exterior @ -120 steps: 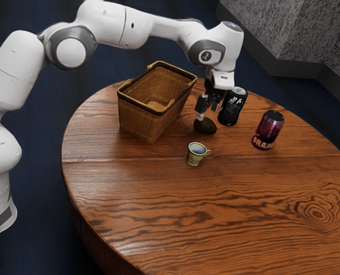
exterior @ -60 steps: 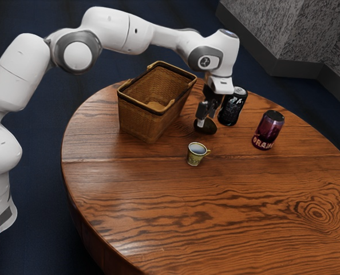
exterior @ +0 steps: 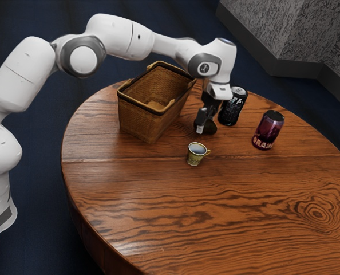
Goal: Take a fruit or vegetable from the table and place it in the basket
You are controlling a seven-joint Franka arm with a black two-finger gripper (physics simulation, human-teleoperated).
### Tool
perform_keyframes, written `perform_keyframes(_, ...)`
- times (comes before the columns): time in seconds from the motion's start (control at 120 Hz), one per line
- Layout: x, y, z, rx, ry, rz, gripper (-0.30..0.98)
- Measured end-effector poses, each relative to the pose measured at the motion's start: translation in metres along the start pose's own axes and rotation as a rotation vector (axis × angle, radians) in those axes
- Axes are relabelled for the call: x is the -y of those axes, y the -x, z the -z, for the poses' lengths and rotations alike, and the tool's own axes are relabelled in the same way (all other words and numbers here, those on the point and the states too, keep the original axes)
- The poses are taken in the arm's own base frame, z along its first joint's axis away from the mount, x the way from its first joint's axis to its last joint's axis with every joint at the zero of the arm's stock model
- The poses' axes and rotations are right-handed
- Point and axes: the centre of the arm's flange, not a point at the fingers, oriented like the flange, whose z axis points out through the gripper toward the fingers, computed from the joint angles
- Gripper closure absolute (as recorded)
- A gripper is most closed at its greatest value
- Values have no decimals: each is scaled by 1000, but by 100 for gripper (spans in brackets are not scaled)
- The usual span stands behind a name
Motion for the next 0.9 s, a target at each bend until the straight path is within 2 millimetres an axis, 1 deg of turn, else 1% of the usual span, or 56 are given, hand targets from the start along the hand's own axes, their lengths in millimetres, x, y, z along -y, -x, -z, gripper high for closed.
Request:
perform_keyframes(0.208,4,4,-9,-1,12,14,0)
perform_keyframes(0.567,7,0,-10,-38,-7,23,1)
perform_keyframes(0.6,7,0,-10,-41,-7,24,4)
perform_keyframes(0.675,8,0,-10,-46,-8,28,18)
perform_keyframes(0.758,9,0,-10,-50,-11,33,28)
perform_keyframes(0.817,9,0,-9,-52,-14,36,32)
perform_keyframes(0.858,8,-1,-7,-52,-19,37,38)
perform_keyframes(0.9,4,-4,2,-52,-34,36,42)
